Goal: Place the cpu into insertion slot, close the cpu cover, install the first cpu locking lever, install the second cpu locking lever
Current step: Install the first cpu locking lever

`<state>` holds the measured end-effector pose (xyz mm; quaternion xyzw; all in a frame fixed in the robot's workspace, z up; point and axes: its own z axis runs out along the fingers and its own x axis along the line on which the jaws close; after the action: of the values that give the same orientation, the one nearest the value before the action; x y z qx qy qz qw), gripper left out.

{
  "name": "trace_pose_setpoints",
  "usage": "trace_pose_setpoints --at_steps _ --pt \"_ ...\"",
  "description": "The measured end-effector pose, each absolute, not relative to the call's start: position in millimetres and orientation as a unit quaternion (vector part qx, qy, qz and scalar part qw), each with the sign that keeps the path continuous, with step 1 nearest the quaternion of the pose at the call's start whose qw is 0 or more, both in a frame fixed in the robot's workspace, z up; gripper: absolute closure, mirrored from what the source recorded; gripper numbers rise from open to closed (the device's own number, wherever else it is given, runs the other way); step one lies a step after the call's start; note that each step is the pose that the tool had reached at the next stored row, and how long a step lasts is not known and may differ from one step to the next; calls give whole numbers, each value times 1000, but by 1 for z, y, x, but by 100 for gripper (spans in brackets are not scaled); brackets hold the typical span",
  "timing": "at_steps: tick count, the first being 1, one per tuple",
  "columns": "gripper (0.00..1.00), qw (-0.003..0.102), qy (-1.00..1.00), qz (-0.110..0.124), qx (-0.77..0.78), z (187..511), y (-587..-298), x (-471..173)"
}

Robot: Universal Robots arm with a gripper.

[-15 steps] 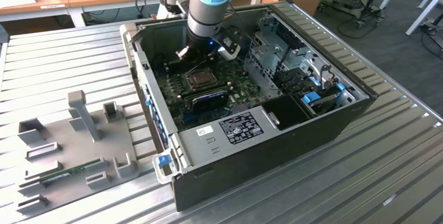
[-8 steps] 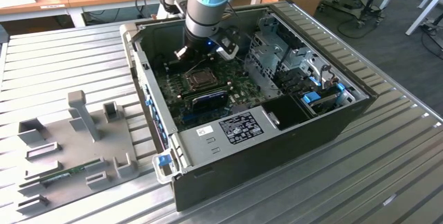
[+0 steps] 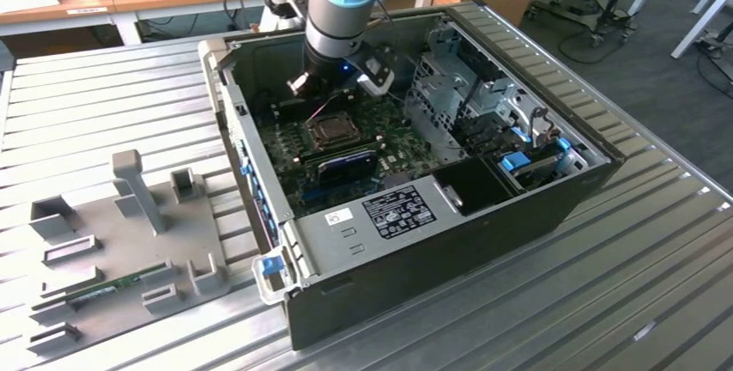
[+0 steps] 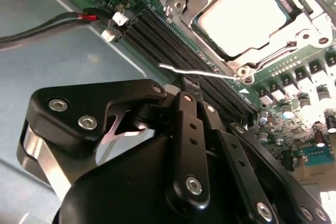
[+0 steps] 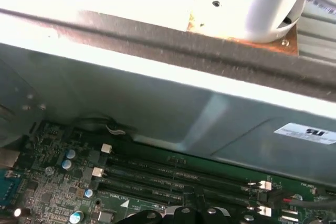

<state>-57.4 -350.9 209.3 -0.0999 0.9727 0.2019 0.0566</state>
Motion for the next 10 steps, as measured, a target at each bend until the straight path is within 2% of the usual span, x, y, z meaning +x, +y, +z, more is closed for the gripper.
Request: trace_pose_setpoints --at_steps 6,10 --pt "90 61 969 217 -100 211 -351 -60" --pt "90 62 970 215 -98 211 -351 -61"
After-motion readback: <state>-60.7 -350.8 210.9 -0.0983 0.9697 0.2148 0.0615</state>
